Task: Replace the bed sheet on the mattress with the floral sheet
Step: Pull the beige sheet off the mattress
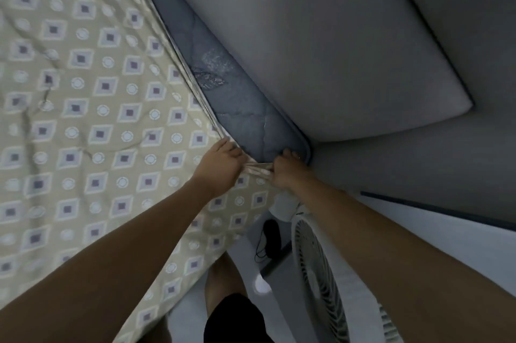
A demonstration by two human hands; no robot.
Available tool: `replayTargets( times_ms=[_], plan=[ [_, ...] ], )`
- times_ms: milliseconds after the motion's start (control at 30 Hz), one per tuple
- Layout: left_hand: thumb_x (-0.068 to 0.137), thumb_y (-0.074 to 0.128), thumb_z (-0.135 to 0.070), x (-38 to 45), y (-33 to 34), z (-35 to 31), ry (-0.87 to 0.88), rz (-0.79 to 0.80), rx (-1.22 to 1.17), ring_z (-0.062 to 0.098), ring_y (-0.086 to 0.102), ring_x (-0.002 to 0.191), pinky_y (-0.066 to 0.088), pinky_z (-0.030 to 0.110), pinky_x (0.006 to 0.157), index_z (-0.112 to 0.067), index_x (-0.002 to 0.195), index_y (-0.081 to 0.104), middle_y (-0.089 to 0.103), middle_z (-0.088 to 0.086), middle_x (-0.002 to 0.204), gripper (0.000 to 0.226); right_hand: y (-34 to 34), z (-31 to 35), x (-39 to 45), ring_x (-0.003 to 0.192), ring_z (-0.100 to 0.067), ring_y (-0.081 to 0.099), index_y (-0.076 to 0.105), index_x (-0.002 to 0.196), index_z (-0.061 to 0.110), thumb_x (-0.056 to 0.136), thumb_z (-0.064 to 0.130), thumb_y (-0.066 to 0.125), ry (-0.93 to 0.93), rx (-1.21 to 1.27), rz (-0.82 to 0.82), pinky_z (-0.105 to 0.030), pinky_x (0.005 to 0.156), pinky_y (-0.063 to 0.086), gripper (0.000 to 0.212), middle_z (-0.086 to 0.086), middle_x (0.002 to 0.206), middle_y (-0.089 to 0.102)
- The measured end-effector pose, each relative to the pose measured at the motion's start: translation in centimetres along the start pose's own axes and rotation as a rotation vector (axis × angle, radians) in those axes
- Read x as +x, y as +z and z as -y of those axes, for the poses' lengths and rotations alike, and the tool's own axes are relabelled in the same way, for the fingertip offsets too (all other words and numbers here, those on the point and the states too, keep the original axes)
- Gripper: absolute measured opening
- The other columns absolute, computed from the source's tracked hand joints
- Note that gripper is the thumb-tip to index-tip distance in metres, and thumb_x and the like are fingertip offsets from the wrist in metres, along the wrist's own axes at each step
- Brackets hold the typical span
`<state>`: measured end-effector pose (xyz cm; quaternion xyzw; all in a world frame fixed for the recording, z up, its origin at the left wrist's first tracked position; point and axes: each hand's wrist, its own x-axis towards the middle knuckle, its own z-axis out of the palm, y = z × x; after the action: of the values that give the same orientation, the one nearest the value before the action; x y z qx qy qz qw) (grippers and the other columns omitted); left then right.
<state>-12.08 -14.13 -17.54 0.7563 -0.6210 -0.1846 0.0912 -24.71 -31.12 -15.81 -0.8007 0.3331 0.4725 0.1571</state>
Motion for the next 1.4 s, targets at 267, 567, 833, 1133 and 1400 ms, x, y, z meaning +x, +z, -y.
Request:
replayTargets(
  times_ms=[267, 567, 833, 1133, 1400],
  plan=[
    [0.100, 0.053, -0.049, -5.9, 0.9, 0.8, -0.123, 0.191, 0.009, 0.032, 0.054, 0.126, 0.036, 0.044, 0.110, -0.015, 0.148, 0.049, 0.063, 0.009, 0.135, 0.059, 5.8, 6.1, -3.9, 0.122, -0.036, 0.059, 0.059, 0.127, 0.008, 0.103, 0.017, 0.049, 0.202, 0.257, -0.198, -0.042, 0.094, 0.051, 0.028, -0.017, 0.134, 0.060],
    [0.075, 0.073, -0.062, -16.1, 0.7, 2.8, -0.055, 0.268, 0.176, 0.033, 0.048, 0.123, 0.032, 0.048, 0.107, -0.024, 0.113, 0.076, 0.056, 0.012, 0.135, 0.054, 17.1, 12.4, -11.0, 0.091, -0.039, 0.065, 0.052, 0.101, 0.012, 0.104, 0.034, 0.052, -0.073, 0.549, -0.383, -0.040, 0.066, 0.043, 0.023, -0.018, 0.098, 0.067],
    [0.072, 0.064, -0.068, -15.4, 3.9, -1.8, 0.035, 0.315, 0.079, 0.034, 0.052, 0.120, 0.030, 0.048, 0.116, -0.011, 0.134, 0.057, 0.059, 0.012, 0.129, 0.084, 22.8, 8.1, -11.0, 0.101, -0.033, 0.048, 0.058, 0.100, 0.006, 0.092, 0.039, 0.058, -0.170, 0.278, -0.669, -0.046, 0.079, 0.048, 0.033, -0.014, 0.109, 0.050],
    [0.072, 0.061, -0.079, -16.8, 4.0, -3.3, 0.129, 0.478, 0.239, 0.020, 0.058, 0.121, 0.034, 0.038, 0.109, -0.031, 0.129, 0.060, 0.068, -0.006, 0.123, 0.075, 26.1, 10.3, -12.7, 0.074, -0.038, 0.060, 0.052, 0.101, 0.006, 0.100, 0.014, 0.058, -0.164, 0.554, -0.564, -0.037, 0.057, 0.034, 0.010, -0.019, 0.085, 0.063],
    [0.071, 0.061, -0.085, -22.9, 3.1, -2.6, 0.117, 0.781, 0.289, 0.019, 0.051, 0.132, 0.034, 0.043, 0.113, -0.032, 0.124, 0.066, 0.061, -0.004, 0.132, 0.076, 29.8, 15.1, -15.5, 0.112, -0.026, 0.056, 0.057, 0.130, 0.013, 0.088, 0.045, 0.073, -0.279, 0.738, -0.307, -0.036, 0.085, 0.047, 0.055, -0.008, 0.121, 0.059]
  ],
)
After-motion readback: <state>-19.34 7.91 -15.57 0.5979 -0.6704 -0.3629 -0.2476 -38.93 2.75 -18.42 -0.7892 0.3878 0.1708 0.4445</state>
